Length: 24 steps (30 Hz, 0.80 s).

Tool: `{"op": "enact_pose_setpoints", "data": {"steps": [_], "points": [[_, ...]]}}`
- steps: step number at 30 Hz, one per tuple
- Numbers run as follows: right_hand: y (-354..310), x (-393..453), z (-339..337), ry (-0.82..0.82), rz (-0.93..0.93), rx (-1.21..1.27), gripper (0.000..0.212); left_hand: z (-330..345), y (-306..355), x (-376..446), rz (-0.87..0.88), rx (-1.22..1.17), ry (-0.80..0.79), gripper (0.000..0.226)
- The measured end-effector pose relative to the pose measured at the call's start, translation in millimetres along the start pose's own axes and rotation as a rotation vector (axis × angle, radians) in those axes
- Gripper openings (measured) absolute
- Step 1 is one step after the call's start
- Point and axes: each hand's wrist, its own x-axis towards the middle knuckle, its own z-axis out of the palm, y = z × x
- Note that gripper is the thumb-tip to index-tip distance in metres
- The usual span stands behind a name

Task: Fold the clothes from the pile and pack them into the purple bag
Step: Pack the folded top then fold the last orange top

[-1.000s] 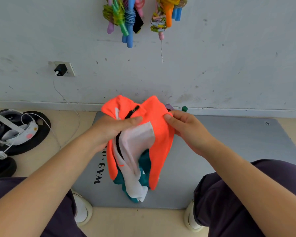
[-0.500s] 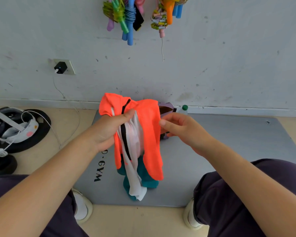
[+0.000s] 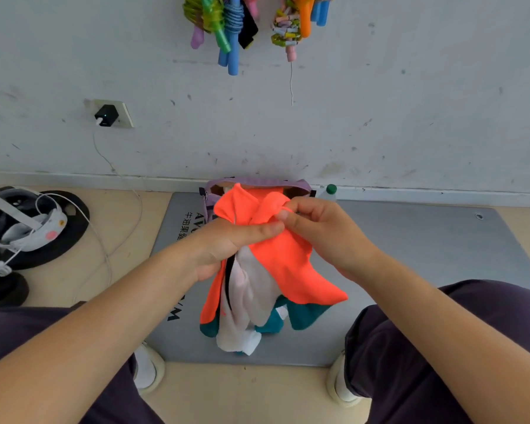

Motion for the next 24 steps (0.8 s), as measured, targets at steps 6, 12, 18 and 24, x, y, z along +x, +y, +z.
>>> {"op": "enact_pose_setpoints", "data": {"steps": [6,12,18,24], "points": [[1,2,-14,0.082,0.051,0.018,0.022,-17,10,0,0.112,-0.108,0.081,0.058],[16,-1,-3,-0.003,0.164,-0.085,0.026,-30,22,-5,0.242,-0.203,0.152,0.041],[27,0,16,0.038,0.133,-0.157,0.029,-23,25,-5,0.307,-0.243,0.150,0.028],[32,8,11,-0.077,0.221,-0.313,0.029,-29,26,-5,0.306,-0.243,0.120,0.053]]}}
